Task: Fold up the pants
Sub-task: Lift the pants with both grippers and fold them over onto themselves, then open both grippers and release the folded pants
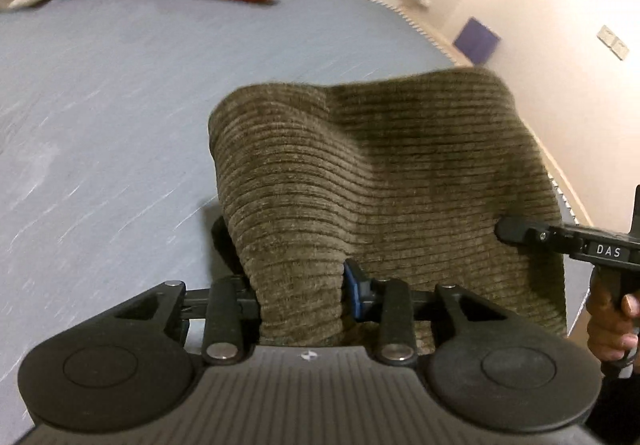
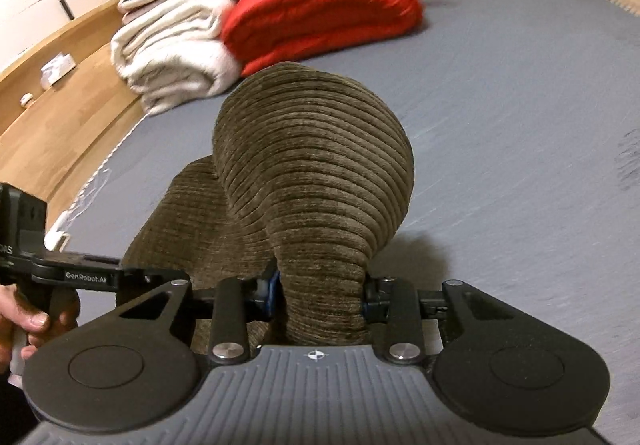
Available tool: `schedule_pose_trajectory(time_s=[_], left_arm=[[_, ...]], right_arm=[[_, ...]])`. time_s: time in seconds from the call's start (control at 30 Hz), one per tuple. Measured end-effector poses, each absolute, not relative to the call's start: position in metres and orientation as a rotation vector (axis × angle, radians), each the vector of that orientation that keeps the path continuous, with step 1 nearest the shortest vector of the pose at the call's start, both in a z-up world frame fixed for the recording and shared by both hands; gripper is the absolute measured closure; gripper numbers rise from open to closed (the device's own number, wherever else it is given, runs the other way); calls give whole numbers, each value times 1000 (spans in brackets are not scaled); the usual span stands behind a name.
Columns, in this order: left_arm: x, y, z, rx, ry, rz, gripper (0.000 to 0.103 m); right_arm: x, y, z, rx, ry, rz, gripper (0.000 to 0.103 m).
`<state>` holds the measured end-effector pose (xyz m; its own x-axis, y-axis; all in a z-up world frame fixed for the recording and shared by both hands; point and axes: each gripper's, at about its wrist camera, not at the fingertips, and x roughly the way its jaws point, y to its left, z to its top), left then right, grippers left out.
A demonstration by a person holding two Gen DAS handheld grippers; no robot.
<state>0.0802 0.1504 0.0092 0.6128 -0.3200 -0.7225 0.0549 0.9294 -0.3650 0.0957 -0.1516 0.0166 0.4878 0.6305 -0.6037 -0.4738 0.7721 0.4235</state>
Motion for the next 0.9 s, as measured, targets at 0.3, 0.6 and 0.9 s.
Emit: schedule_pose_trajectory(time_s=[0.3, 0.6, 0.9], left_arm=[[129, 91, 8, -323, 769, -298, 63], [131, 101, 0, -170, 814, 6, 32], [95, 50, 4, -4, 803, -387, 59]], right_arm=[[140, -221, 26, 252, 730, 573, 67], [186, -230, -22, 118, 871, 334, 57], [137, -211, -6, -101, 824, 681, 57]])
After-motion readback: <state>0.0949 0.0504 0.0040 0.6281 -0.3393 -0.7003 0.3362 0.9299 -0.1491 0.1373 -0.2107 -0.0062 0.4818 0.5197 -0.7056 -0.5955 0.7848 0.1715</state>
